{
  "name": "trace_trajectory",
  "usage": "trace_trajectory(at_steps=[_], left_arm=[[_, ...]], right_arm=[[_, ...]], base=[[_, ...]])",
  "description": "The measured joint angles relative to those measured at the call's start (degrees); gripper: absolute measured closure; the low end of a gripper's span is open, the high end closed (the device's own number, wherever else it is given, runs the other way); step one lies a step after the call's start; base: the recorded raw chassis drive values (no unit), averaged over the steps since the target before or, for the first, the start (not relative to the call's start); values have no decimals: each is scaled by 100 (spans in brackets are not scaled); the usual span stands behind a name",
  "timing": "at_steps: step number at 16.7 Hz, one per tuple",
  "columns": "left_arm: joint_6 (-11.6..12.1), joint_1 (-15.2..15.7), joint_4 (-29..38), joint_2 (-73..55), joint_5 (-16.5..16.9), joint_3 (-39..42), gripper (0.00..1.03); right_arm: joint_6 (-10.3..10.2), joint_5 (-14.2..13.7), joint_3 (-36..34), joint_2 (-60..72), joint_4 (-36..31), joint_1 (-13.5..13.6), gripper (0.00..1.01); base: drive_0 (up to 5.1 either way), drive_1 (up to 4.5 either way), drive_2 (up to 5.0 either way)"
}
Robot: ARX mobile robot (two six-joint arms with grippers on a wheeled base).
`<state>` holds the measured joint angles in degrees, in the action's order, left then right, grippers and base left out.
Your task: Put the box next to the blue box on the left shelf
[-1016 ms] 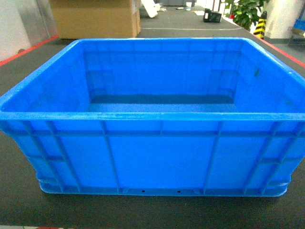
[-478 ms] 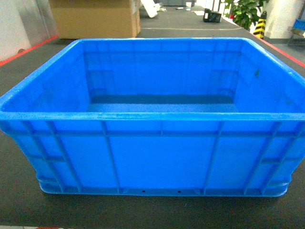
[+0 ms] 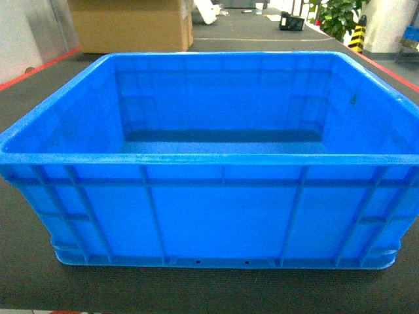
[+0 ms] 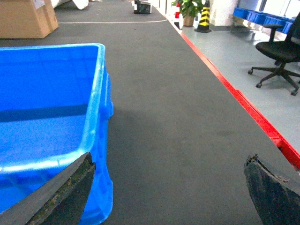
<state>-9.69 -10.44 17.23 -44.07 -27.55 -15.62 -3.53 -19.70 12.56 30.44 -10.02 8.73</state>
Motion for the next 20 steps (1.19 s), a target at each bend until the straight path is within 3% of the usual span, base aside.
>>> trace_trajectory(at_steps=[2,4,5,10,11,13,14,16,18,19,20], left_arm=[[4,133,-98,-1180,522,-984,5],[44,197,-577,-2199,1224,-1928,5],[55,240,-852,-2736,1414,-2428,5],[46,146,-2133,-4848,1589,-4522,5],[-37,66,-2461,-5163,1626,-4837,5],[-243,-33,-2846,-5650,1692,-5060,5],[-341,-70,-3029,-5716,1637,-5117,5],[-385,-101,-3032,-5716,1676,-5115,5],[-492,-98,-3005,-5716,1757,-5093,5],[-509,-101,-2988,-5716,1692,-5056,5],[-503,-125,-3110,-5711,1707,-5040,15]], right_arm=[[0,415,975,1283,-81,-179,3],[0,682,1937,2457,133,-208,3],[-13,765,2393,3038,225,-201,3],[-350,1067,4297,5602,855,-35,3],[-345,911,4551,6039,874,-37,3],[-356,901,4623,6406,1045,-35,3],[-570,1084,4621,6577,1266,-35,3],[-872,1132,4623,6675,1445,-11,3],[-1001,1113,4642,6671,1534,-13,4],[-1016,1091,4647,6671,1517,-17,14],[-1016,1071,4649,6673,1541,-17,27]], base=[[0,0,0],[0,0,0],[0,0,0],[0,0,0],[0,0,0],[0,0,0],[0,0,0],[0,0,0],[0,0,0],[0,0,0],[0,0,0]])
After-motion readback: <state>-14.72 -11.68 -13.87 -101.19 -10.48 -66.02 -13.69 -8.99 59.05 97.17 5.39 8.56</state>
